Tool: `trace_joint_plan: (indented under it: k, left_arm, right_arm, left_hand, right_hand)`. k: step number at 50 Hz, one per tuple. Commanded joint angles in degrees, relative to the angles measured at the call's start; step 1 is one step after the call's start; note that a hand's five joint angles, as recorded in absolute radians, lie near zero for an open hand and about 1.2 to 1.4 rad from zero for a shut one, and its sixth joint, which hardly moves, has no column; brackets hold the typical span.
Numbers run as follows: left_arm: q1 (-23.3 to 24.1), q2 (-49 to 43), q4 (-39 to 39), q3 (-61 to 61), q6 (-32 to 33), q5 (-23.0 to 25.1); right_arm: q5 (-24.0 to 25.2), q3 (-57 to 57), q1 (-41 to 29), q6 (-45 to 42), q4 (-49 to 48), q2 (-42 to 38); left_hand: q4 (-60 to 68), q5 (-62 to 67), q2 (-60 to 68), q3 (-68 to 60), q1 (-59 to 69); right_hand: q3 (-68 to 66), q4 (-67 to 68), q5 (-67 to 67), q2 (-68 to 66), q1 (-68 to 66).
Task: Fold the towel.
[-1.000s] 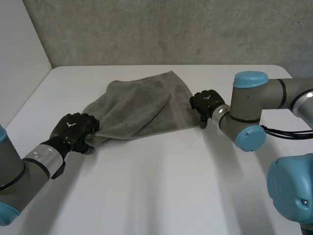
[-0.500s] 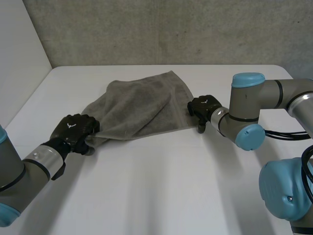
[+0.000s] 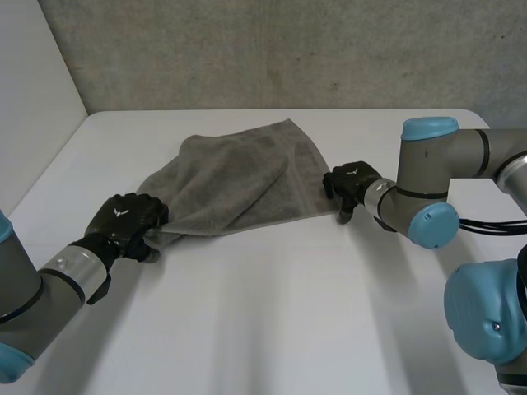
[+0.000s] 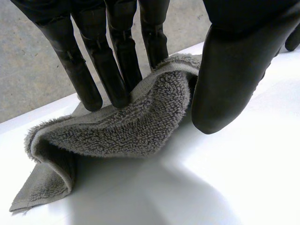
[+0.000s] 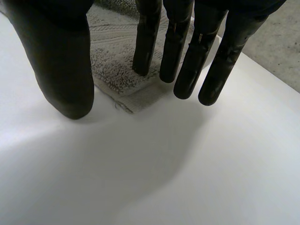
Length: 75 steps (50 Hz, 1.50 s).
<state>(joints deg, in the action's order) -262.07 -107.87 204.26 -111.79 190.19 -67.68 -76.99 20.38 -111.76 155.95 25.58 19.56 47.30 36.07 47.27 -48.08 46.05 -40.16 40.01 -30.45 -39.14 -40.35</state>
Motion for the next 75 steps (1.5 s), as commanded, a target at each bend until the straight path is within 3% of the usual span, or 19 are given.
trace_joint_plan:
  k: [1,12,27,68,73,75]
  left_arm:
    - [0.07,-0.06,0.00,-0.10,0.00,0.00]
    - [0.07,-0.06,0.00,-0.10,0.00,0.00]
    - [-0.02,-0.06,0.00,-0.10,0.00,0.00]
    - [-0.02,-0.06,0.00,-0.10,0.00,0.00]
    - [-0.02,-0.06,0.00,-0.10,0.00,0.00]
    - [-0.02,-0.06,0.00,-0.10,0.00,0.00]
  right_arm:
    - [0.00,0.01,0.05,0.06,0.00,0.22]
    - [0.00,0.28,0.05,-0.03,0.35,0.39]
    - [-0.36,0.01,0.05,0.14,-0.17,0.48]
    - [-0.88,-1.92,0.05,0.41,-4.39,-2.07]
    - [-0.80,-1.92,0.05,0.50,-4.31,-2.07]
    - [-0.88,-1.92,0.05,0.67,-4.31,-1.89]
  left_hand:
    - [-1.59,-0.36,-1.56,2.38,-0.35]
    - [-1.59,-0.36,-1.56,2.38,-0.35]
    - [-1.59,-0.36,-1.56,2.38,-0.35]
    - [-1.59,-0.36,-1.56,2.38,-0.35]
    - [-1.59,-0.36,-1.56,2.38,-0.35]
    - [-1.59,-0.36,-1.56,2.38,-0.35]
  right_hand:
    - [-2.72,2.88,-2.44,-3.74,-2.54]
    - [-15.68,15.83,-15.39,-16.69,-15.49]
    - [1.47,-1.32,1.76,0.46,1.66]
    - [-1.21,1.36,-0.92,-2.23,-1.02]
    - [-14.83,14.99,-14.55,-15.85,-14.65]
    - [-35.59,35.74,-35.31,-36.61,-35.40]
